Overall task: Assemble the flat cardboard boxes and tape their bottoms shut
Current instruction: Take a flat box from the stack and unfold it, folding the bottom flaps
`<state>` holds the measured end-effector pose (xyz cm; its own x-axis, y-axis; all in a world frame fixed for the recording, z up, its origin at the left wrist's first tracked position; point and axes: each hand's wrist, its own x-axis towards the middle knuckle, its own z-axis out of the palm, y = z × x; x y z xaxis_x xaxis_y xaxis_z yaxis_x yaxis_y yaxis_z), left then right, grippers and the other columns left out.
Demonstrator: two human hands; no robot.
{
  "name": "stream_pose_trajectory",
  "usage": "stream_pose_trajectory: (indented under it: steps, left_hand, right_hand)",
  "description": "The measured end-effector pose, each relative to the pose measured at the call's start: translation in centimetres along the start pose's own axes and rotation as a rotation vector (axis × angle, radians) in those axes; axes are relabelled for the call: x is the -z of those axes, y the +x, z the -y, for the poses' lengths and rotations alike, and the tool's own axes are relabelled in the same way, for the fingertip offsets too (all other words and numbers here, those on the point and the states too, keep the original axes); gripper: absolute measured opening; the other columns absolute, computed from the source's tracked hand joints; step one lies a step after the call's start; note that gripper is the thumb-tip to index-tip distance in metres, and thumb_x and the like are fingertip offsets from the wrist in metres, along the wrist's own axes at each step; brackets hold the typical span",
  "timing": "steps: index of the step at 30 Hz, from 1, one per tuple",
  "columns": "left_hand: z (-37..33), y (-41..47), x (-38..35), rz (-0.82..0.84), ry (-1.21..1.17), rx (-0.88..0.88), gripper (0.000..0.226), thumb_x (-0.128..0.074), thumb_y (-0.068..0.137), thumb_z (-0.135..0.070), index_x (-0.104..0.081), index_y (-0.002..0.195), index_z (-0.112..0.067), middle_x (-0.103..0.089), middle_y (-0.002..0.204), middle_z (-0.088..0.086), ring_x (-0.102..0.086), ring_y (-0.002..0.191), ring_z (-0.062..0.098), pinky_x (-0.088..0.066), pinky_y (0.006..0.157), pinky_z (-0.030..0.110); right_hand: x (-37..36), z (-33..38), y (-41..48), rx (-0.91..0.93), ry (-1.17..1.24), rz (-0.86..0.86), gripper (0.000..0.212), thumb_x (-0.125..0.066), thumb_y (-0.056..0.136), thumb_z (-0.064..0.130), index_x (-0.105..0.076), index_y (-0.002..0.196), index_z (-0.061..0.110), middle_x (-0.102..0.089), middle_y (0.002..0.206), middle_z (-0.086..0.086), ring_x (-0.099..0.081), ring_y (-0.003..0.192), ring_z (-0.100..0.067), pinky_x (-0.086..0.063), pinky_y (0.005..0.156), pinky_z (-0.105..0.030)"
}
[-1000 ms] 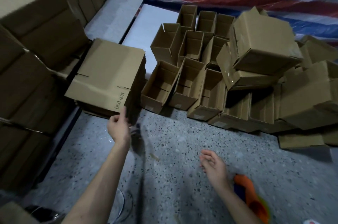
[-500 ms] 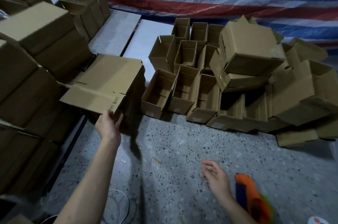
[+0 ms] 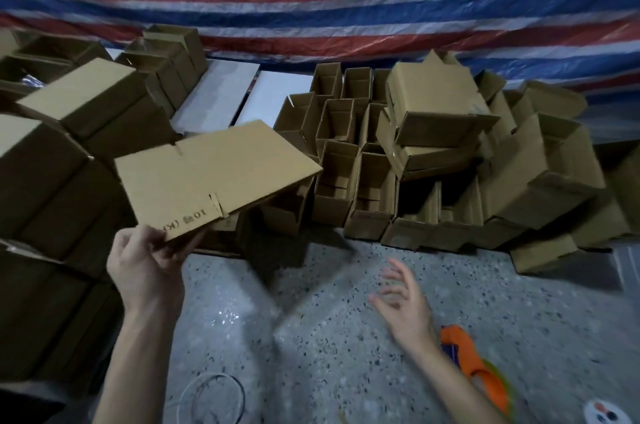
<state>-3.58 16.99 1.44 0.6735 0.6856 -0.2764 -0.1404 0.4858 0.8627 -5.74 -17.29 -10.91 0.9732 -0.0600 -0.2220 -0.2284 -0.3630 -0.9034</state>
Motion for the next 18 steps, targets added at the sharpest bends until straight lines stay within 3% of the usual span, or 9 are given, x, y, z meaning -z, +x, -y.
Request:
stream_pose_trajectory:
  steps: [2, 4, 7, 9, 11, 13, 16, 18]
  left_hand:
    - [0.4, -1.9, 0.0, 0.007, 0.076, 0.017, 0.026, -0.042, 0.088, 0.003, -0.050, 0.076, -0.018, -0.057, 0.079, 0.004, -0.060, 0.060, 0.009, -0.063, 0.065, 0.037]
    - [0.9, -3.9, -0.4, 0.099, 0.174, 0.089, 0.037, -0.037, 0.085, 0.009, -0.060, 0.087, -0.020, -0.056, 0.093, 0.007, -0.066, 0.066, 0.015, -0.064, 0.065, 0.040]
    - [1.6, -6.1, -0.9, 0.305, 0.316, 0.287, 0.050, -0.038, 0.070, 0.009, -0.073, 0.100, -0.008, -0.067, 0.106, 0.013, -0.072, 0.068, 0.027, -0.060, 0.053, 0.028]
    - [2.3, -7.2, -1.2, 0.379, 0.349, 0.425, 0.047, -0.040, 0.062, 0.001, -0.077, 0.090, 0.000, -0.070, 0.101, 0.022, -0.068, 0.063, 0.030, -0.056, 0.048, 0.023]
    - [3.1, -8.0, -1.3, 0.419, 0.309, 0.529, 0.041, -0.043, 0.066, -0.006, -0.076, 0.090, 0.004, -0.069, 0.090, 0.027, -0.064, 0.054, 0.032, -0.054, 0.044, 0.023]
    - [4.3, -8.6, -1.5, 0.475, 0.236, 0.599, 0.042, -0.050, 0.081, -0.023, -0.073, 0.108, -0.001, -0.062, 0.076, 0.027, -0.058, 0.046, 0.031, -0.052, 0.042, 0.024]
    - [7.6, -9.4, -1.1, 0.509, 0.290, 0.583, 0.049, -0.051, 0.089, -0.057, -0.066, 0.124, -0.025, -0.065, 0.079, 0.028, -0.058, 0.046, 0.030, -0.052, 0.043, 0.027]
    - [10.7, -9.8, -0.2, 0.502, 0.616, 0.409, 0.067, -0.061, 0.078, -0.071, -0.059, 0.132, -0.031, -0.066, 0.085, 0.019, -0.061, 0.060, 0.028, -0.053, 0.052, 0.032]
  right_hand:
    - [0.7, 1.9, 0.4, 0.143, -0.021, -0.052, 0.095, -0.085, 0.078, 0.017, -0.029, 0.150, 0.043, -0.045, 0.137, 0.021, -0.054, 0.114, 0.006, -0.050, 0.088, -0.018]
    - [1.7, 3.8, 0.7, 0.334, -0.067, -0.090, 0.107, -0.088, 0.074, 0.027, -0.018, 0.153, 0.048, -0.030, 0.152, 0.018, -0.039, 0.134, 0.003, -0.041, 0.103, -0.015]
    - [3.8, 6.1, 1.0, 0.567, -0.164, -0.136, 0.101, -0.081, 0.073, 0.053, -0.022, 0.155, 0.040, -0.024, 0.162, 0.005, -0.024, 0.149, -0.009, -0.022, 0.118, -0.015]
    - [5.5, 6.3, 1.1, 0.638, -0.218, -0.144, 0.082, -0.074, 0.076, 0.062, -0.042, 0.145, 0.032, -0.041, 0.154, 0.009, -0.034, 0.145, -0.011, -0.025, 0.120, -0.026]
    - [6.9, 5.7, 0.8, 0.617, -0.158, -0.140, 0.047, -0.075, 0.081, 0.052, -0.060, 0.122, 0.033, -0.059, 0.133, 0.018, -0.052, 0.130, -0.007, -0.041, 0.110, -0.031]
    - [7.8, 4.5, 0.1, 0.515, -0.010, -0.131, 0.021, -0.075, 0.082, 0.040, -0.066, 0.101, 0.035, -0.068, 0.107, 0.018, -0.065, 0.106, -0.003, -0.052, 0.092, -0.024]
    - [8.5, 1.7, -0.8, 0.359, 0.042, -0.149, 0.011, -0.071, 0.081, 0.040, -0.063, 0.086, 0.035, -0.065, 0.088, 0.014, -0.063, 0.082, -0.004, -0.050, 0.070, -0.019]
    - [8.6, -0.8, -1.6, 0.271, 0.046, -0.106, 0.009, -0.071, 0.082, 0.038, -0.062, 0.084, 0.036, -0.065, 0.087, 0.009, -0.062, 0.081, -0.008, -0.050, 0.069, -0.025]
